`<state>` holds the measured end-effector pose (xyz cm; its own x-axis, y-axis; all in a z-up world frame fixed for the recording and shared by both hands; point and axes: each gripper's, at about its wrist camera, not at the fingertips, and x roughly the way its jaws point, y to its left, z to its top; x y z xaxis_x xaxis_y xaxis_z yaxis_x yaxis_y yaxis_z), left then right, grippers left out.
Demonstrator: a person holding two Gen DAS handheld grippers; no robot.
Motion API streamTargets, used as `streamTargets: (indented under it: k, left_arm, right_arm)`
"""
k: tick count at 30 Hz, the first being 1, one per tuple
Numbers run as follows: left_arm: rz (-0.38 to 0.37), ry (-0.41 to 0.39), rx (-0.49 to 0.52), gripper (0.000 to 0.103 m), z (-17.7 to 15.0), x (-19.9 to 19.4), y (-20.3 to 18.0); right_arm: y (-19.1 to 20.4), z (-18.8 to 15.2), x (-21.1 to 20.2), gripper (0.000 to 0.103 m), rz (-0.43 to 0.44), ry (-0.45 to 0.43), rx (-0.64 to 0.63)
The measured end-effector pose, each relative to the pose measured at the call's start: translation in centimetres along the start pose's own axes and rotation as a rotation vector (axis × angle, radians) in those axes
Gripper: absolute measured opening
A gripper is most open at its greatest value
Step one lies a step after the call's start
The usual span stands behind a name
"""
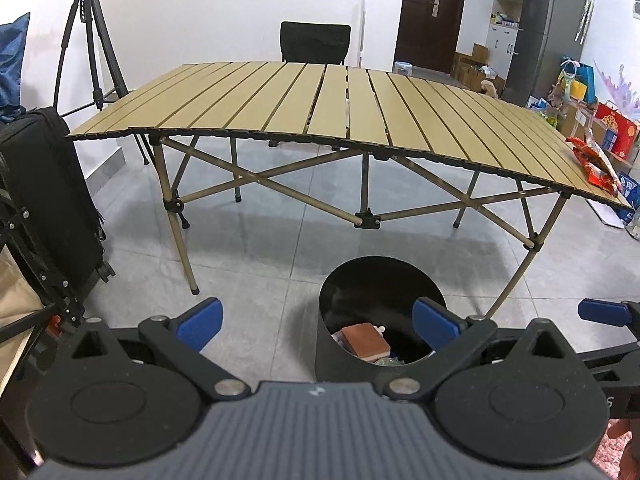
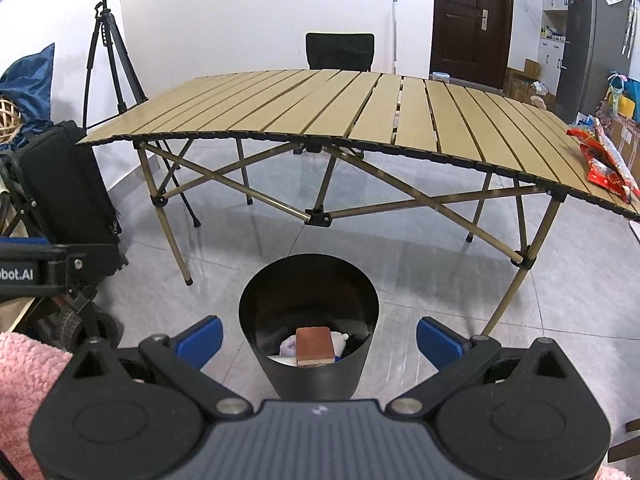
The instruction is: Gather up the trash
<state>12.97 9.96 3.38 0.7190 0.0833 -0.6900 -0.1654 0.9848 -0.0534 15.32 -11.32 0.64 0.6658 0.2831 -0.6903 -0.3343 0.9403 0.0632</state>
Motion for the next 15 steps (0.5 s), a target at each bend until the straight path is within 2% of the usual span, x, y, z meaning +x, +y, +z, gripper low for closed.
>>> streamTargets:
  k: [15]
  left_arm:
    - [-0.011,-0.017,0.005,0.103,-0.16,-0.7,0.01]
  right_arm:
    - [-0.03,-0.06,-0.64,0.103,-0.007,-0.014,0.002]
